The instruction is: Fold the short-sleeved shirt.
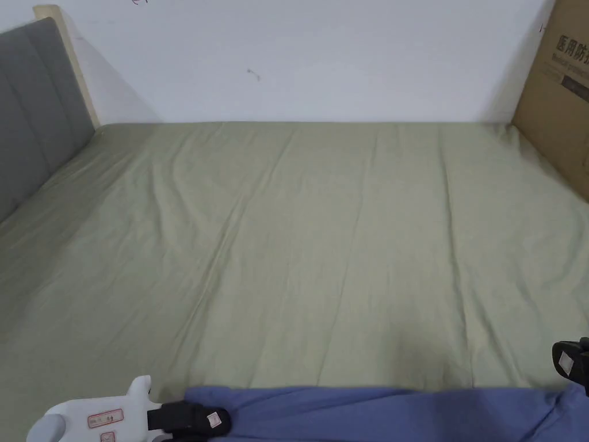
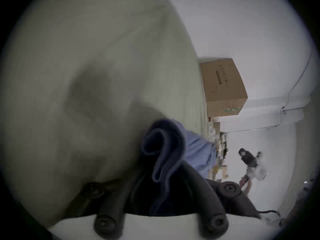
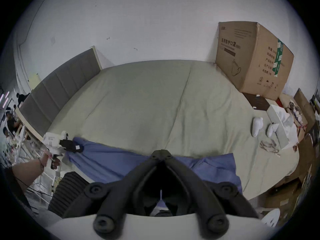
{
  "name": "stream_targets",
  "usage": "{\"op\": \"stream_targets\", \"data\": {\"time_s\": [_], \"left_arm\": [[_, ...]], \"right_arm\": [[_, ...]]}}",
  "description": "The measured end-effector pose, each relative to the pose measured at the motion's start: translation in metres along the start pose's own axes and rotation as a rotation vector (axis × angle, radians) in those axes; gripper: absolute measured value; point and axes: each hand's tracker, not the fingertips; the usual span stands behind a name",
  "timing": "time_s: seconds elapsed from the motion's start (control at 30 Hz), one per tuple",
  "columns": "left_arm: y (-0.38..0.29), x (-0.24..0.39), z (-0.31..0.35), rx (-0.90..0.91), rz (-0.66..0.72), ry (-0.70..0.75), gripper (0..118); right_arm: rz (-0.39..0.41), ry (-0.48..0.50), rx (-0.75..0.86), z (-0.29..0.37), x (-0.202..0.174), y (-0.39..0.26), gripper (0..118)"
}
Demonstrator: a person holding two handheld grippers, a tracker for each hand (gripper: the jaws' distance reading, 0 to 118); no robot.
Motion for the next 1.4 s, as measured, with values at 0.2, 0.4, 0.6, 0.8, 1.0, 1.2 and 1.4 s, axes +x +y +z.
{"op": "stream_targets", "data": {"time_s": [0.2,0.4,0.6,0.8,1.0,1.2,1.4], "left_arm": [[-0.005,0.082,0.037,0.061,-0.218,0.214,5],[-0.018,0.137,0.079,0.242,-0.518,0.836,5],[-0.020,0.158,0.068,0.224,-0.477,0.709,5],[-0.041,0.210,-0.056,-0.033,-0.484,0.471,8],[-0.048,0.211,-0.133,-0.148,-0.424,0.336,109],[-0.048,0.223,-0.095,-0.054,-0.551,0.475,75],[-0.061,0.196,-0.104,-0.159,-0.558,0.513,0]], "right_arm": [[-0.018,0.001,-0.007,0.001,0.007,-0.003,0],[-0.037,0.029,0.020,0.006,0.015,-0.005,0],[-0.045,0.057,0.041,0.014,0.021,-0.012,0],[-0.045,0.065,0.040,0.022,0.025,-0.018,0],[-0.062,0.060,0.040,0.030,0.034,-0.022,0],[-0.071,0.059,0.041,0.025,0.040,-0.020,0],[-0.096,0.073,0.032,0.013,0.039,-0.023,0]]}}
